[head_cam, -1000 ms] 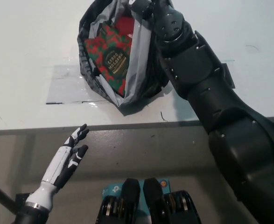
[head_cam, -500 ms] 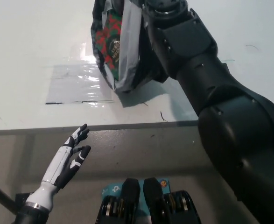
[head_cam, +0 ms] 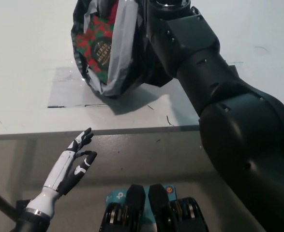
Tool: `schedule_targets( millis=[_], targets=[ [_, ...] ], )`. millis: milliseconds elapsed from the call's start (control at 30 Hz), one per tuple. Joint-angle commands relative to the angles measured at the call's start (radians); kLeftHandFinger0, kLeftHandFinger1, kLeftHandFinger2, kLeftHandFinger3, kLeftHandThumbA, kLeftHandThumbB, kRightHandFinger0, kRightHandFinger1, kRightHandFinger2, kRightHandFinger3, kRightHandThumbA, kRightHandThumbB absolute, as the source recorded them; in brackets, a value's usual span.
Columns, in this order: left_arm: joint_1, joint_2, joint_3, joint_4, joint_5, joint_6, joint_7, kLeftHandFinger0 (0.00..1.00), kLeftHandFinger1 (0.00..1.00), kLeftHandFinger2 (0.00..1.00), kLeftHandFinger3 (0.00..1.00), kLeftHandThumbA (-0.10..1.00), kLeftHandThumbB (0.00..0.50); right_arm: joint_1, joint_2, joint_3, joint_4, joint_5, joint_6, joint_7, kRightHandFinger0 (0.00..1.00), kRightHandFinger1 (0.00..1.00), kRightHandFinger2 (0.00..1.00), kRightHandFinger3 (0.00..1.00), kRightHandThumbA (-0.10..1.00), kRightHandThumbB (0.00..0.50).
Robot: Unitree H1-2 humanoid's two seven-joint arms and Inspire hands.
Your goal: The robot uses its right hand to pick up a bag of coffee beans and puts it in the black plastic bag, then the robot grabs the top of the bag and lifts it.
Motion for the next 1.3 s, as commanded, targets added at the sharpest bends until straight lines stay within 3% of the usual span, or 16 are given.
schedule_targets(
  millis=[0,33,67,133,200,233,267,367,533,667,800,933,1133,1267],
  targets=[
    [-0.021,0.018,0.003,-0.027,0.005,-0.016,-0.012,0.86,0.96,1.00,1.00,0.88,0.110,-0.121,-0.019,-0.017,-0.033,0.056,-0.059,0.009,0.00,0.08,0.68,0.94,-0.10,0.108],
    [-0.023,0.018,0.003,-0.025,0.005,-0.018,-0.011,0.86,0.95,1.00,1.00,0.88,0.105,-0.123,-0.021,-0.013,-0.040,0.056,-0.060,0.014,0.00,0.11,0.68,0.87,-0.10,0.118],
    [-0.025,0.019,0.001,-0.022,0.008,-0.022,-0.011,0.86,0.95,1.00,1.00,0.88,0.103,-0.125,-0.023,-0.008,-0.043,0.053,-0.062,0.014,0.00,0.09,0.64,0.64,-0.10,0.144],
    [-0.027,0.021,0.000,-0.017,0.010,-0.029,-0.010,0.85,0.95,1.00,1.00,0.88,0.108,-0.127,-0.025,-0.004,-0.046,0.052,-0.064,0.012,0.00,0.15,0.65,0.51,-0.10,0.150],
    [-0.024,0.020,-0.002,-0.015,0.017,-0.038,-0.006,0.84,0.94,1.00,1.00,0.88,0.112,-0.127,-0.022,-0.028,-0.061,0.082,-0.056,0.014,0.00,0.20,0.67,0.94,-0.10,0.170],
    [-0.023,0.022,-0.003,-0.016,0.019,-0.038,-0.007,0.84,0.94,1.00,1.00,0.88,0.103,-0.126,-0.019,-0.040,-0.070,0.099,-0.056,0.024,0.00,0.21,0.71,1.00,-0.10,0.156],
    [-0.023,0.023,-0.004,-0.017,0.020,-0.033,-0.008,0.83,0.93,1.00,1.00,0.87,0.089,-0.122,-0.011,-0.048,-0.096,0.118,-0.062,0.057,0.00,0.26,0.79,1.00,-0.10,0.148],
    [-0.027,0.018,-0.004,-0.009,0.019,-0.040,-0.003,0.82,0.92,1.00,1.00,0.84,0.084,-0.132,0.024,-0.046,-0.186,0.135,-0.022,0.069,0.01,0.35,0.83,1.00,-0.10,0.156],
    [-0.020,0.014,-0.007,-0.026,0.022,-0.014,-0.008,0.83,0.93,1.00,1.00,0.84,0.092,-0.162,0.070,-0.057,-0.265,0.181,0.019,0.067,0.00,0.25,0.73,1.00,-0.10,0.154],
    [-0.018,0.013,-0.010,-0.036,0.022,-0.003,-0.013,0.83,0.93,1.00,1.00,0.84,0.088,-0.166,0.098,-0.082,-0.316,0.223,0.058,0.050,0.00,0.25,0.78,1.00,-0.10,0.137],
    [-0.025,0.006,-0.018,-0.031,0.022,-0.004,-0.015,0.82,0.92,1.00,1.00,0.80,0.077,-0.154,0.100,-0.086,-0.335,0.243,0.075,0.062,0.00,0.21,0.71,1.00,-0.10,0.138],
    [-0.030,0.006,-0.022,-0.025,0.022,-0.009,-0.017,0.82,0.90,1.00,1.00,0.77,0.077,-0.149,0.098,-0.084,-0.337,0.254,0.081,0.064,0.00,0.21,0.75,1.00,-0.10,0.132],
    [-0.029,0.010,-0.027,-0.020,0.019,-0.013,-0.021,0.82,0.91,1.00,1.00,0.74,0.069,-0.131,0.099,-0.082,-0.339,0.268,0.086,0.060,0.00,0.18,0.71,1.00,-0.10,0.132],
    [-0.028,0.010,-0.030,-0.025,0.024,-0.008,-0.020,0.81,0.90,1.00,1.00,0.73,0.071,-0.109,0.100,-0.077,-0.340,0.270,0.093,0.051,0.00,0.25,0.85,1.00,-0.10,0.141]
  ],
)
